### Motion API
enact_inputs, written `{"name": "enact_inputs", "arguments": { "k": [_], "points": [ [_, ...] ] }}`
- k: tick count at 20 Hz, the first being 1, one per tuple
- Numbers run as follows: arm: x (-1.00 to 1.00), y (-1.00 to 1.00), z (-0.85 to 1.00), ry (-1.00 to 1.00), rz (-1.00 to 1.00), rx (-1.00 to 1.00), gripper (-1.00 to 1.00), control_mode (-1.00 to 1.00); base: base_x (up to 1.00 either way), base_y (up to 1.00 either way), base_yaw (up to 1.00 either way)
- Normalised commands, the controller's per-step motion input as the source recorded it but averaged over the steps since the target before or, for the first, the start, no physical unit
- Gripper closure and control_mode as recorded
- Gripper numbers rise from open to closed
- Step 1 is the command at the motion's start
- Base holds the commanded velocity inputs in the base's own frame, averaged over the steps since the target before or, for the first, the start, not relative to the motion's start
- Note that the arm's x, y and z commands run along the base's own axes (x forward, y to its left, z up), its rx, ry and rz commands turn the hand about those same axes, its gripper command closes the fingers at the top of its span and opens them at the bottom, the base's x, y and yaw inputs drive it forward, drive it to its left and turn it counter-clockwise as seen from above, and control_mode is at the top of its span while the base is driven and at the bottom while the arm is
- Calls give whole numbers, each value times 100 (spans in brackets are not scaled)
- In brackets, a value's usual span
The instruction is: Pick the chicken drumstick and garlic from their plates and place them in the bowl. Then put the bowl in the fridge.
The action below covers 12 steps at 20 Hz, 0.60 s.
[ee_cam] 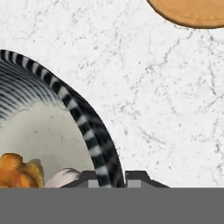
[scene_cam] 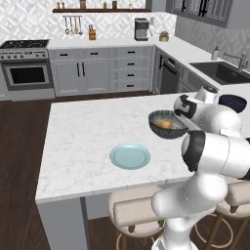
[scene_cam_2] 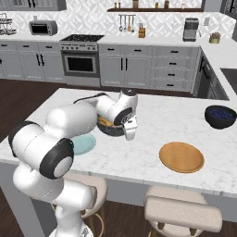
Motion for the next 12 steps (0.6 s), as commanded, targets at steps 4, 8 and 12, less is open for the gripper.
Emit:
{"name": "enact_inputs", "arguments": {
  "k": [4,8,12],
  "points": [
    [-33,90,59,0,-16,-4,100,-100,0,0,0],
    [-53,66,69,5,-12,0,100,-100,0,0,0],
    [-89,54,57,0,-7,0,100,-100,0,0,0]
  ]
}}
